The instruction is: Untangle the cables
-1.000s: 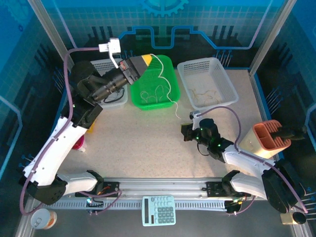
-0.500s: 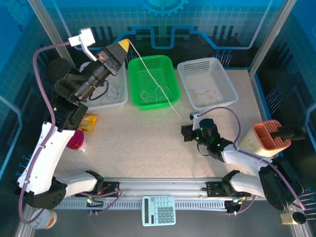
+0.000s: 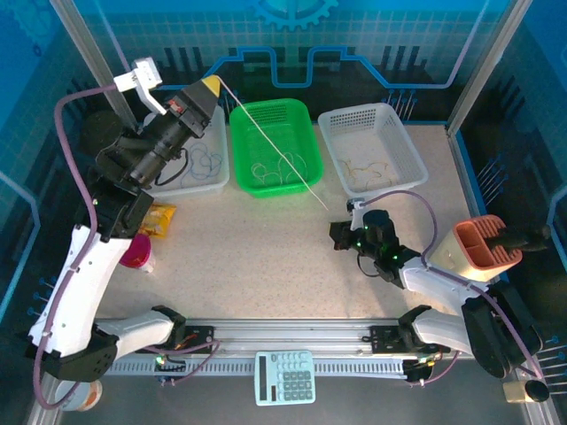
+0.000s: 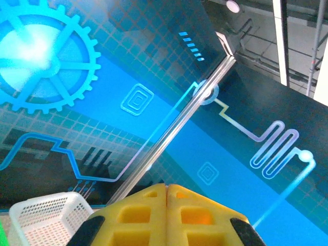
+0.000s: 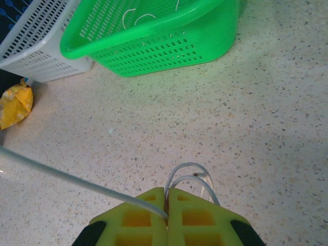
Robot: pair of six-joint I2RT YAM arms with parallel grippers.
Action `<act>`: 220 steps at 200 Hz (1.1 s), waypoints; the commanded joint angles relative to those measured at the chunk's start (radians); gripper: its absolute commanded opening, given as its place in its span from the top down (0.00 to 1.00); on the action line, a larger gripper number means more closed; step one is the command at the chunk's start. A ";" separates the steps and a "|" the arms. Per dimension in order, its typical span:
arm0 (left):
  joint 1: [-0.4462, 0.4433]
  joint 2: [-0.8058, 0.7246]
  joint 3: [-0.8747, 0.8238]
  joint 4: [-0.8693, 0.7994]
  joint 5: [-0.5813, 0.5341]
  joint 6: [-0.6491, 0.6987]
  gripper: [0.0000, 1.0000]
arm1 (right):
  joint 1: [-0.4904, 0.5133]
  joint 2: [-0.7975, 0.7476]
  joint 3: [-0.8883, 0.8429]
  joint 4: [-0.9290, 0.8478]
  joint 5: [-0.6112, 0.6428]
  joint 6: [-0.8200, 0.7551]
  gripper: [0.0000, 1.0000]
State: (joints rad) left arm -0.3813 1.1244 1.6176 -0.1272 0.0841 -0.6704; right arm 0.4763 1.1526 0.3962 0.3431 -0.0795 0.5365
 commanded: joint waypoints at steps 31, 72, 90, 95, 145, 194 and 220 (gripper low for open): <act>0.019 -0.074 0.000 0.087 -0.075 0.019 1.00 | -0.020 0.037 0.005 -0.012 -0.038 0.043 1.00; 0.019 -0.062 -0.043 0.065 -0.016 -0.012 1.00 | -0.019 0.024 0.047 -0.004 -0.145 0.048 1.00; 0.019 -0.074 -0.102 0.060 -0.023 -0.017 1.00 | -0.018 0.002 0.074 -0.040 -0.158 0.043 1.00; 0.019 -0.079 -0.120 0.060 -0.031 -0.018 1.00 | -0.018 -0.005 0.081 -0.051 -0.163 0.040 1.00; 0.037 -0.124 -0.203 0.029 -0.176 0.069 1.00 | -0.038 -0.053 0.111 -0.157 -0.154 0.026 1.00; 0.073 -0.129 -0.153 0.006 -0.222 0.110 1.00 | -0.115 -0.053 0.085 -0.150 -0.238 0.083 1.00; 0.082 -0.134 -0.139 0.014 -0.239 0.123 1.00 | -0.125 -0.045 0.093 -0.158 -0.262 0.088 1.00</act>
State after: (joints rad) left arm -0.3138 1.0111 1.4357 -0.1295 -0.1097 -0.5915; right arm 0.3656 1.1107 0.4862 0.2127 -0.2909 0.6044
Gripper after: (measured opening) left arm 0.055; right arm 0.062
